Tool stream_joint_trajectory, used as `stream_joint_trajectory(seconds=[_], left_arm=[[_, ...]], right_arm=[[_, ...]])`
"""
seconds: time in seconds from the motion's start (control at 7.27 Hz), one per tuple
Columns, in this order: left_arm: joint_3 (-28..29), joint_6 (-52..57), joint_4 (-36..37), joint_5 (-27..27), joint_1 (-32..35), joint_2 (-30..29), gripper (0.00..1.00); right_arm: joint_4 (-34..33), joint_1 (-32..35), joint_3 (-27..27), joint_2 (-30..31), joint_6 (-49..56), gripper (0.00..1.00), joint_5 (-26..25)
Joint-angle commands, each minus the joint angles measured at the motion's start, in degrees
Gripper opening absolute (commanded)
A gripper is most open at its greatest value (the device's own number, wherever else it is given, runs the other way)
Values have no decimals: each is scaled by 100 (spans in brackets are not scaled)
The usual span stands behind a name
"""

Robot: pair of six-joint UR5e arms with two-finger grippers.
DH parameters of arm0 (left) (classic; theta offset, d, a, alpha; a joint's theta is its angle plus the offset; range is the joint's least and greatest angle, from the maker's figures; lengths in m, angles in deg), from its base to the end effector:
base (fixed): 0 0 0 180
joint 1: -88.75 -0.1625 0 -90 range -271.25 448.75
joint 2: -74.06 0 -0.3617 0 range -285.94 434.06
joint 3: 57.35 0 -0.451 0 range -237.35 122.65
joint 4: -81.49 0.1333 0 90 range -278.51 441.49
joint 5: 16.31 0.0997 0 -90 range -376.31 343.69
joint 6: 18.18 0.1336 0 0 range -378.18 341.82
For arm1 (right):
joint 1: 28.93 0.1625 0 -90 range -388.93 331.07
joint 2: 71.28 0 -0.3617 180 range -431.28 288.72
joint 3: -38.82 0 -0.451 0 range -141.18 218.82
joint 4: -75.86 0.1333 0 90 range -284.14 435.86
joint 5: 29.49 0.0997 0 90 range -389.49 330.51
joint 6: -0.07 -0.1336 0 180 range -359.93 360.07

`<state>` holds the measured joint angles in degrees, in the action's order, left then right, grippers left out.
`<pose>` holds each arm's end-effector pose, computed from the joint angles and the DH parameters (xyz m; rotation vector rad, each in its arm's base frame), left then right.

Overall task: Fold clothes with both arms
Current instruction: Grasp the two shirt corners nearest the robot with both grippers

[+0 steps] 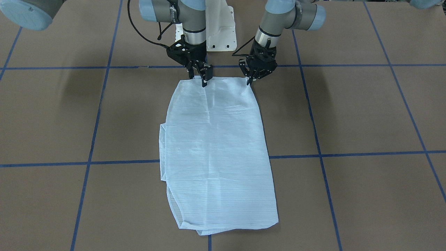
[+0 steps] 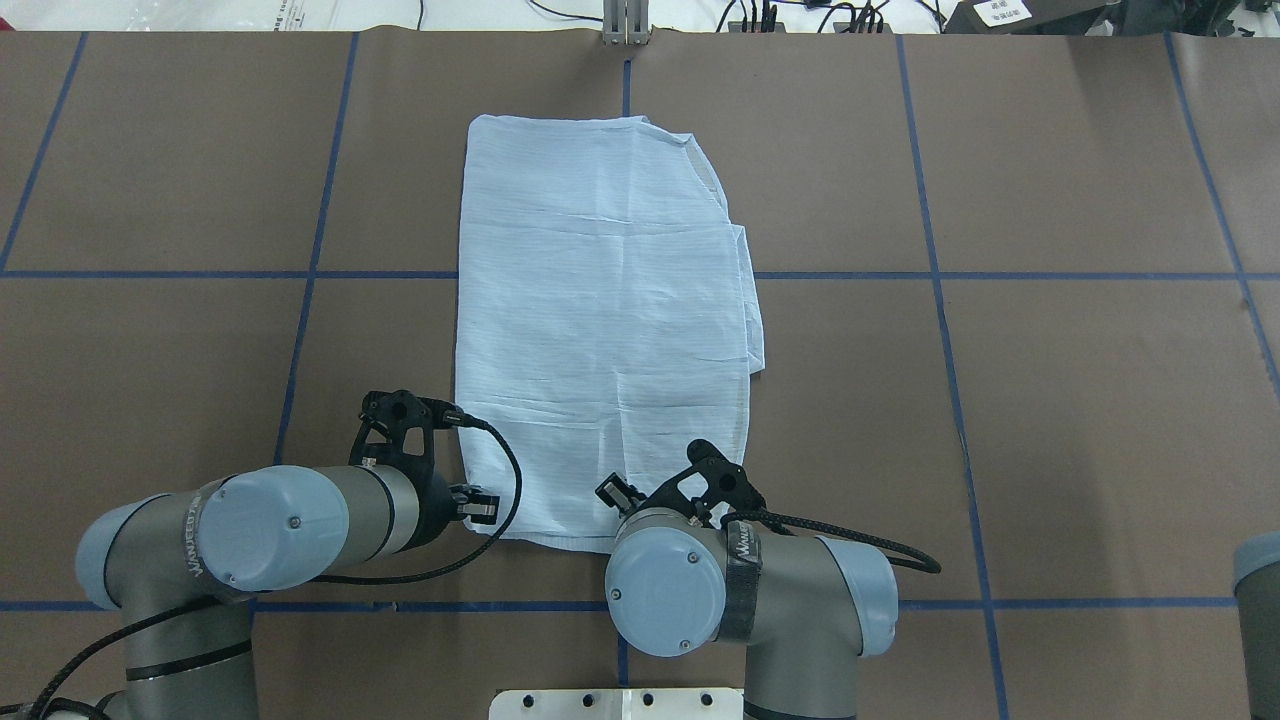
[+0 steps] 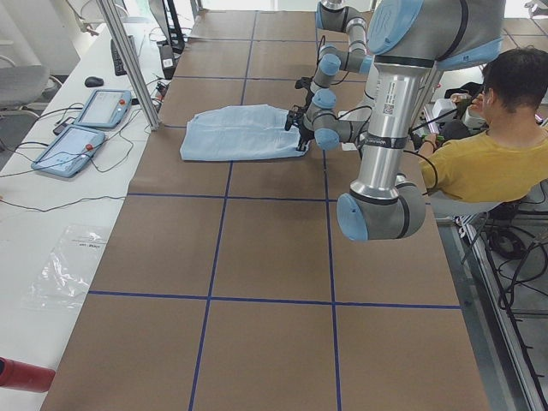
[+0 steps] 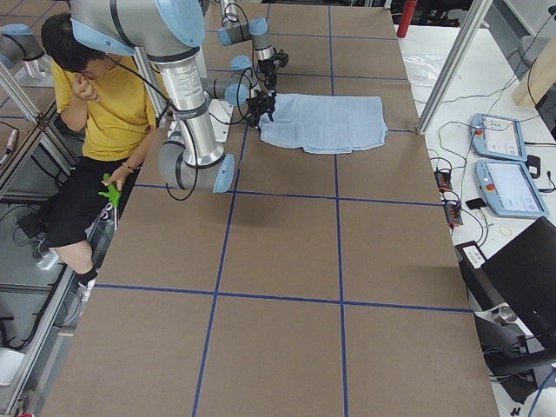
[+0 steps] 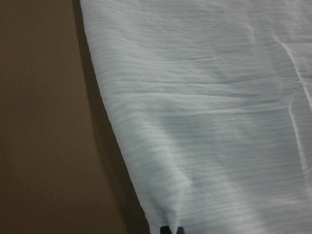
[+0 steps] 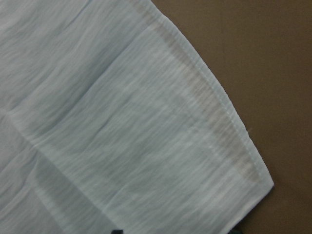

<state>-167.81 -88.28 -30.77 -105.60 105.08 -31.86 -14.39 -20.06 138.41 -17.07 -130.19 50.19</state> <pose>0.5650 -0.3062 0.2272 0.3290 0.9693 0.0504 -0.6593 -0.2620 0.1570 -0.0499 -0.8307 0.8803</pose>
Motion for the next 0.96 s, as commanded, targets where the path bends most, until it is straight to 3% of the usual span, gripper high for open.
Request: stream_joint_trajectory(seconds=[0.0, 0.83], left_arm=[[-11, 5, 2, 0, 11, 11, 0], [-20, 5, 2, 0, 2, 19, 0]], right_arm=[[-133, -7, -1, -24, 27, 78, 22], [-371, -139, 122, 29, 63, 80, 4]])
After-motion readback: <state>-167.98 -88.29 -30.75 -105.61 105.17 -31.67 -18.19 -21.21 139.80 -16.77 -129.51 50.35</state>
